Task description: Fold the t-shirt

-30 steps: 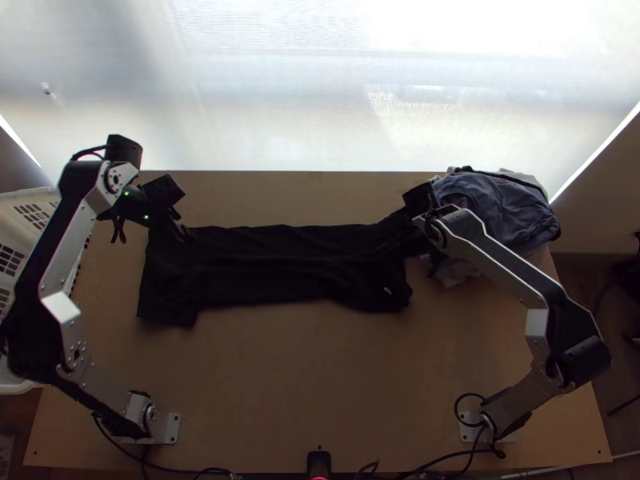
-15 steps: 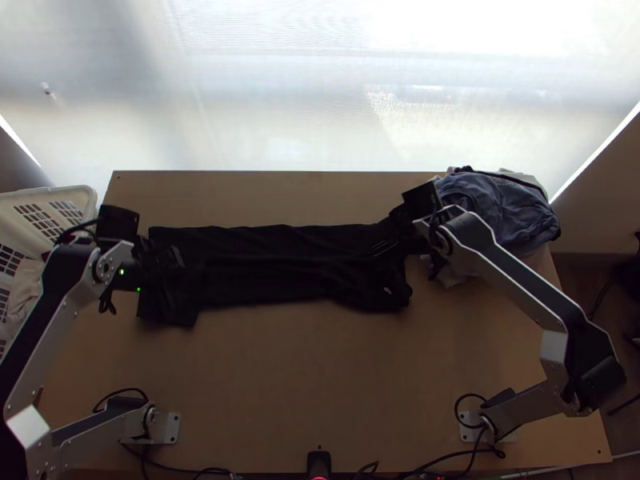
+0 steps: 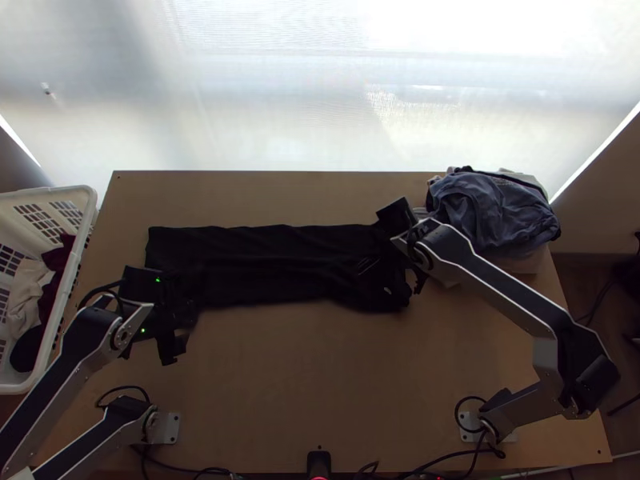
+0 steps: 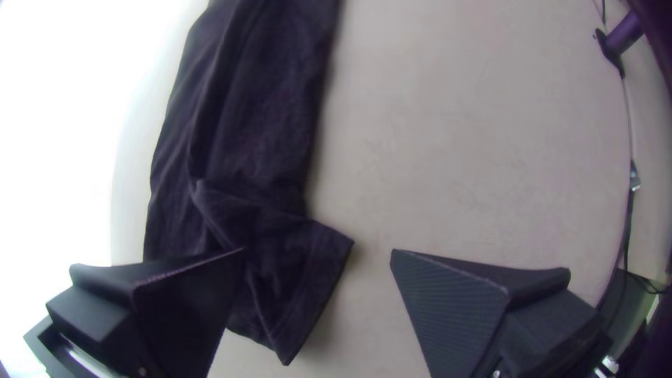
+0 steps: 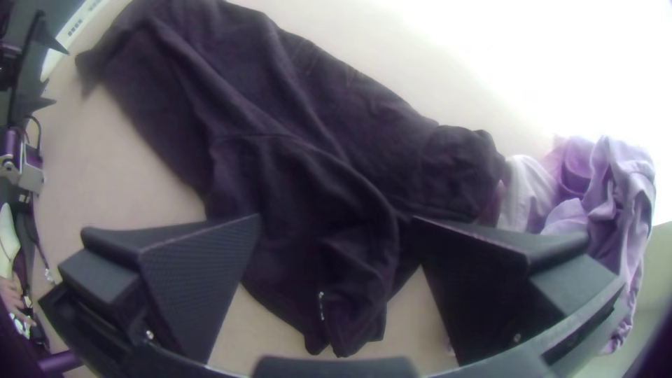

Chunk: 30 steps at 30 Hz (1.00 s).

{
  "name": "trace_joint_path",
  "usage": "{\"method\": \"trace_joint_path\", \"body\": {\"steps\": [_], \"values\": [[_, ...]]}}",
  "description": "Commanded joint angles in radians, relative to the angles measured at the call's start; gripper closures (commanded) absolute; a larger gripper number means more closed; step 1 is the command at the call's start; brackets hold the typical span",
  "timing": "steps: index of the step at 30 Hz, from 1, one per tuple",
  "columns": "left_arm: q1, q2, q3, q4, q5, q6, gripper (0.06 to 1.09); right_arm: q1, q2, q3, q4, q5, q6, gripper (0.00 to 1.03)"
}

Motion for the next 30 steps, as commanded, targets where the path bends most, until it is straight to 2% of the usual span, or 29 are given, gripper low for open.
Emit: {"method": "trace_joint_path", "body": {"steps": [1, 13, 21, 25, 30], "values": [[-0.056, -0.005, -0.108, 0.103, -0.043, -0.014, 0.11, 0.031, 0.005, -0.013, 0.0, 0.0, 0.006, 0.05], [-0.042, 0.075, -0.197, 0.277, -0.109, -0.031, 0.14, 0.045, -0.003, -0.034, 0.0, -0.002, 0.011, 0.05], [-0.01, 0.13, -0.205, 0.32, -0.109, -0.03, 0.49, 0.045, -0.007, -0.031, 0.0, -0.002, 0.012, 0.05], [-0.001, 0.157, -0.199, 0.33, -0.109, -0.03, 0.53, 0.046, -0.012, -0.031, 0.0, -0.002, 0.012, 0.05], [0.009, 0.184, -0.206, 0.348, -0.109, -0.028, 0.7, 0.043, -0.015, -0.033, 0.0, -0.002, 0.012, 0.05]]}}
